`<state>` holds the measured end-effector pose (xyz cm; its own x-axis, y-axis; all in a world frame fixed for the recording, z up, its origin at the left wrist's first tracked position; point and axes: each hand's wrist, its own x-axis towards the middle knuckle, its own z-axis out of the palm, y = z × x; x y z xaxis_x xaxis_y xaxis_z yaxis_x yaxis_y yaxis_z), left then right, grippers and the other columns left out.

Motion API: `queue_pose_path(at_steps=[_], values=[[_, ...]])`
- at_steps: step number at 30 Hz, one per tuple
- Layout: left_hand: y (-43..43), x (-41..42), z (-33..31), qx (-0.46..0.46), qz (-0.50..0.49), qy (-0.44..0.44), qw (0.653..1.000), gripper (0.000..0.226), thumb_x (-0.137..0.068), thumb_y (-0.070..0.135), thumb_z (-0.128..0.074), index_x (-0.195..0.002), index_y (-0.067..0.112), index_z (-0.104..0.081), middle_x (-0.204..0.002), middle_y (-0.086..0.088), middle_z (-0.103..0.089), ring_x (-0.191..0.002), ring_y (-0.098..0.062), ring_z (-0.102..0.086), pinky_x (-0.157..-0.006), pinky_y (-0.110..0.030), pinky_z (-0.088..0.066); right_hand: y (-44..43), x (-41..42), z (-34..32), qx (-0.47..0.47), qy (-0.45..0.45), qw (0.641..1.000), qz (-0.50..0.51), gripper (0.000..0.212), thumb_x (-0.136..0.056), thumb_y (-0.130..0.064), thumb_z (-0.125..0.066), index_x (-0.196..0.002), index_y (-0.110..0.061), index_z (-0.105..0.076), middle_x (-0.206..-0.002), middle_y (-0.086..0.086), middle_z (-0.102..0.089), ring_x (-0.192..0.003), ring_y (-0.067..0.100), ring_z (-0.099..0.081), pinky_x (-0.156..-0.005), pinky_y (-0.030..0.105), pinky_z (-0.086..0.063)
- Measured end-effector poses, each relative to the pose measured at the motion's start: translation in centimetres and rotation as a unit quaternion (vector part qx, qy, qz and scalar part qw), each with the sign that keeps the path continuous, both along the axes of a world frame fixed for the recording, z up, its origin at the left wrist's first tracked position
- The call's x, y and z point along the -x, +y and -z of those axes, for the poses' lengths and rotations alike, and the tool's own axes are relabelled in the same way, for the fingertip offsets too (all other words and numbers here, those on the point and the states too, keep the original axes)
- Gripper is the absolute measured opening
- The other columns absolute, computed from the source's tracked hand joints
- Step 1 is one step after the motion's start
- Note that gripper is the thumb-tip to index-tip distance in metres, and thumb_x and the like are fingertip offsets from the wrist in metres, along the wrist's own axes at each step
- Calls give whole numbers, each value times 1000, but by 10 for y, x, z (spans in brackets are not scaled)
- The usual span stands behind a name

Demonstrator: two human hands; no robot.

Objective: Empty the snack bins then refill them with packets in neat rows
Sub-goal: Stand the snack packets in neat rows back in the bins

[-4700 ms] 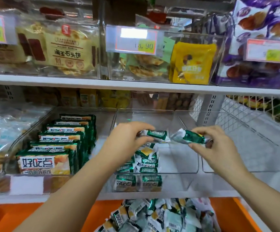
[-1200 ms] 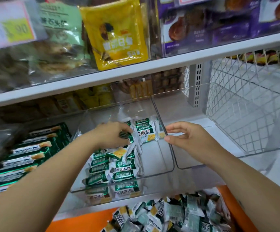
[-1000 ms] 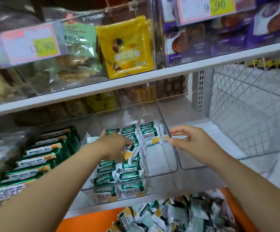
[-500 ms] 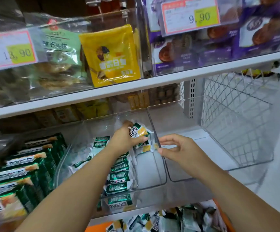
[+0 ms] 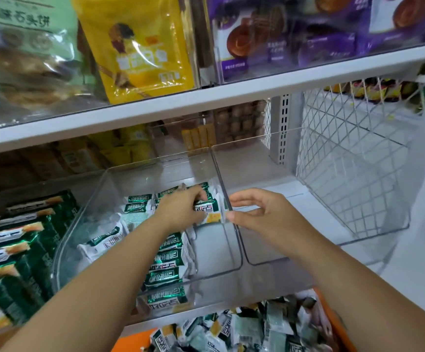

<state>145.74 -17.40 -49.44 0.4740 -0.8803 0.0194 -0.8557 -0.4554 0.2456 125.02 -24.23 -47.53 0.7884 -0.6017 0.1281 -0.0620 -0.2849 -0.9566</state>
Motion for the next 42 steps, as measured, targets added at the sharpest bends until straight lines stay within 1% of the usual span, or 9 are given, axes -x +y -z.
queue_pose_path(at_steps=[4,8,16,23,27,32,35,38,42], values=[[-9,5,7,3,-41,-102,994,31,-80,34,-70,-106,31,-54,-115,1,-52,-115,-24,-46,-95,-36,-33,0,1,-1,-2,4,1000,-5,22,-80,-31,-73,-95,-41,-60,-105,-22,-63,-89,0,-65,-85,24,-50],[-13,3,5,-36,-63,-102,992,28,-78,40,-72,-92,35,-48,-120,0,-49,-121,-26,-41,-96,-39,-31,-1,2,-2,4,5,1000,-6,21,-81,-31,-73,-93,-41,-60,-103,-24,-63,-87,-2,-64,-79,19,-48],[42,-7,-32,49,-71,-47,995,36,-84,46,-66,-117,34,-59,-132,1,-51,-120,-25,-50,-100,-42,-41,0,1,-1,0,2,1000,6,21,-80,-29,-73,-94,-40,-61,-104,-19,-64,-92,6,-65,-90,30,-51],[121,-11,-77,-154,-115,-124,974,65,-86,60,-55,-142,32,-37,-133,4,-58,-124,-21,-52,-107,-44,-34,6,2,-2,-1,-3,1000,17,21,-83,-27,-72,-100,-34,-62,-107,-18,-64,-90,5,-63,-89,31,-50],[133,0,-70,-255,-106,-181,944,39,-91,50,-51,-123,28,-49,-122,1,-62,-115,-22,-54,-109,-46,-31,9,3,-3,8,-8,1000,19,18,-82,-27,-72,-94,-36,-63,-104,-17,-66,-96,7,-63,-96,40,-50],[142,12,-73,-149,-103,-230,956,44,-88,48,-57,-127,31,-49,-119,1,-63,-117,-23,-49,-100,-38,-32,11,4,-4,54,-5,997,48,17,-83,-24,-71,-97,-30,-64,-102,-14,-65,-97,8,-61,-86,20,-46],[147,32,-81,76,-12,-233,970,33,-85,39,-67,-116,32,-56,-107,13,-62,-100,-12,-58,-81,-31,-38,20,3,-20,137,-57,981,126,13,-86,-19,-68,-97,-25,-66,-90,-19,-62,-87,5,-58,-66,1,-38],[149,54,-87,204,122,-147,960,28,-83,18,-72,-105,30,-59,-99,20,-55,-77,4,-56,-67,-18,-43,34,1,-39,100,-100,987,80,9,-88,-22,-64,-89,-30,-66,-85,-16,-66,-78,1,-61,-64,3,-42],[140,68,-85,253,210,-110,938,21,-86,15,-62,-104,23,-58,-116,12,-56,-102,-3,-56,-84,-15,-45,52,-1,-50,-88,-45,994,-50,16,-94,-29,-55,-103,-23,-66,-94,-4,-71,-72,5,-67,-68,25,-56]])
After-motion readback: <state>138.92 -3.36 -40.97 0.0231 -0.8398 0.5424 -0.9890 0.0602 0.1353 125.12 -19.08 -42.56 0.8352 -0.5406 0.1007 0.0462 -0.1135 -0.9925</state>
